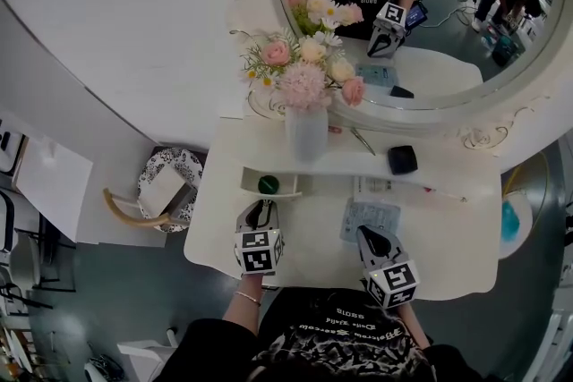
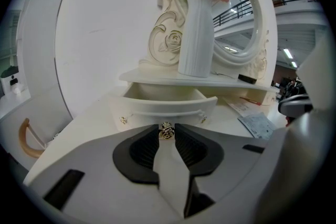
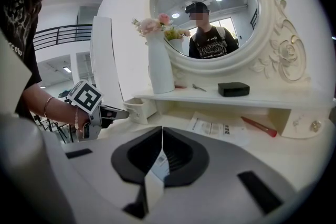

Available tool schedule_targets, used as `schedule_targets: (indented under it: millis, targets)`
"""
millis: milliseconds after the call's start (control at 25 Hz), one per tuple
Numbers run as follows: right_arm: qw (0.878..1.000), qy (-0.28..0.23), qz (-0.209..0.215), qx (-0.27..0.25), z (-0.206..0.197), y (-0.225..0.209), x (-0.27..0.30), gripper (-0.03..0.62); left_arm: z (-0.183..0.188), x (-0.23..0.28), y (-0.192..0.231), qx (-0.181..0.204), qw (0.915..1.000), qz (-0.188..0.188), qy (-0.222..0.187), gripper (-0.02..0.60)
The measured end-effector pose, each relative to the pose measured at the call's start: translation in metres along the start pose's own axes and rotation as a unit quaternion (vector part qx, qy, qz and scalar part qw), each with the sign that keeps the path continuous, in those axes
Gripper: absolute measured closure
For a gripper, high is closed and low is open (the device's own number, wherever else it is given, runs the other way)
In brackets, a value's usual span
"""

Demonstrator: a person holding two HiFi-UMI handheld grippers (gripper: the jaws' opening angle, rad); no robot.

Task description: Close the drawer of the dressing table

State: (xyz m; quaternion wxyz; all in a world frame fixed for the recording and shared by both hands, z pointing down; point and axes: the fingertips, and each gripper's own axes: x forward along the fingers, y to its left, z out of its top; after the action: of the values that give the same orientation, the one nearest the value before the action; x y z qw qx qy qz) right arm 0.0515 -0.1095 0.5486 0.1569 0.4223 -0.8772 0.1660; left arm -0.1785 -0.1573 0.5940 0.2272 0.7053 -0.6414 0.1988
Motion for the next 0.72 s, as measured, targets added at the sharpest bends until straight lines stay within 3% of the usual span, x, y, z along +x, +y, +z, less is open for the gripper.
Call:
schedule_targets:
  millis: [720]
  targets:
    - [1.000, -0.002, -0.012, 0.008, 0.0020, -0.0077, -0.0005, 0.580, 0.0076, 0.0084, 0.0020, -0.012, 0.9999, 0.003, -0.001, 0.480]
